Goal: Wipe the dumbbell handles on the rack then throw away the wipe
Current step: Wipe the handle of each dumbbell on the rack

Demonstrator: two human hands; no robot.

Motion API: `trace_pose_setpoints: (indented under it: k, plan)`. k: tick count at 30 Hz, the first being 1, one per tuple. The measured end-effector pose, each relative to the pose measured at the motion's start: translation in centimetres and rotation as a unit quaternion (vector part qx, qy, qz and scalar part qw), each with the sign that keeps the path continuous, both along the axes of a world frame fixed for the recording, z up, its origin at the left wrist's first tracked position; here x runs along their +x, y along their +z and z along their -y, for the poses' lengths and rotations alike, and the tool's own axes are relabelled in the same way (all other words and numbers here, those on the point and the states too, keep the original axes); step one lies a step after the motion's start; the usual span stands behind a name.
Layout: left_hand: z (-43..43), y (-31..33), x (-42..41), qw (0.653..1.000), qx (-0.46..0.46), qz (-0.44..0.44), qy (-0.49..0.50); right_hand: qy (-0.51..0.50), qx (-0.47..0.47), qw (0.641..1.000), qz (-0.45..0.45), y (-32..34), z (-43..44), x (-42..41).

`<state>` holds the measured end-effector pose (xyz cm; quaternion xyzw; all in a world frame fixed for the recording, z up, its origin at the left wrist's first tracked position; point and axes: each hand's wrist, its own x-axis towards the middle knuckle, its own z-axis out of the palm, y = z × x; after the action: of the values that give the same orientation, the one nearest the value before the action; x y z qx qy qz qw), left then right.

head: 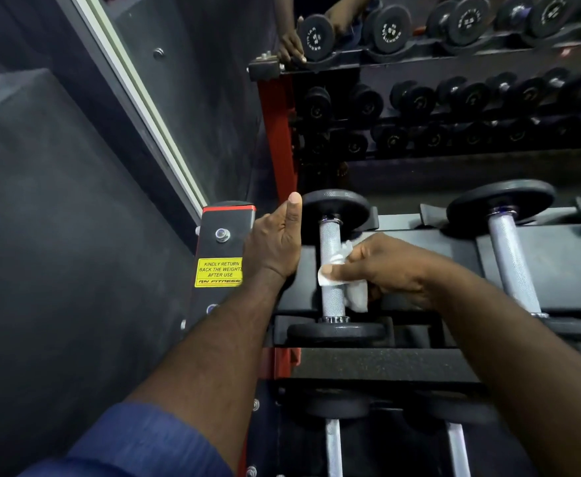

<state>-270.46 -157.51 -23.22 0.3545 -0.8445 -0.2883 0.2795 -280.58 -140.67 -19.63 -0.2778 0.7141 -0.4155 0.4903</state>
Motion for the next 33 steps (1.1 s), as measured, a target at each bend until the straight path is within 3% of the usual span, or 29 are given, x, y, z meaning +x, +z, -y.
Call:
trace_pose_setpoints:
  k: [4,6,9,10,13,15,19,25,29,33]
  plan:
    - [0.0,0.2,0.0,1.000,0.012,-0.006,0.003,-0.152,-0.097,0.983,-0.019,0.2,2.3,1.0]
    - [0.0,0.1,0.0,1.000,0.012,0.000,0.002,-0.100,-0.075,0.992,0.020,0.2,1.9,1.6]
    - [-0.1,0.2,-0.1,1.000,0.022,-0.009,0.000,0.073,0.019,0.995,0.065,1.3,-0.4,1.3]
    - [-0.1,0.2,-0.1,1.000,0.018,-0.010,0.000,0.080,0.019,0.995,0.060,1.4,-0.4,1.1]
    - [-0.2,0.2,-0.1,1.000,0.022,-0.009,0.000,-0.086,-0.073,0.994,0.002,0.8,1.0,0.7]
    - [-0.2,0.1,0.0,1.000,0.021,-0.010,0.002,-0.132,-0.102,0.986,-0.007,0.6,1.5,1.3]
    - [-0.2,0.3,0.0,1.000,0.017,-0.013,-0.006,0.081,0.047,0.992,-0.080,1.5,-1.5,2.3]
    - [-0.2,0.0,-0.1,1.000,0.017,-0.023,-0.007,-0.090,-0.056,0.980,-0.170,1.2,-0.1,1.6]
    - [-0.2,0.0,-0.1,1.000,0.014,-0.019,-0.009,0.110,0.030,0.983,-0.144,2.2,-2.5,1.9]
    - [-0.2,0.0,-0.1,1.000,0.009,-0.016,-0.009,0.151,0.038,0.976,-0.153,3.4,-3.4,2.2]
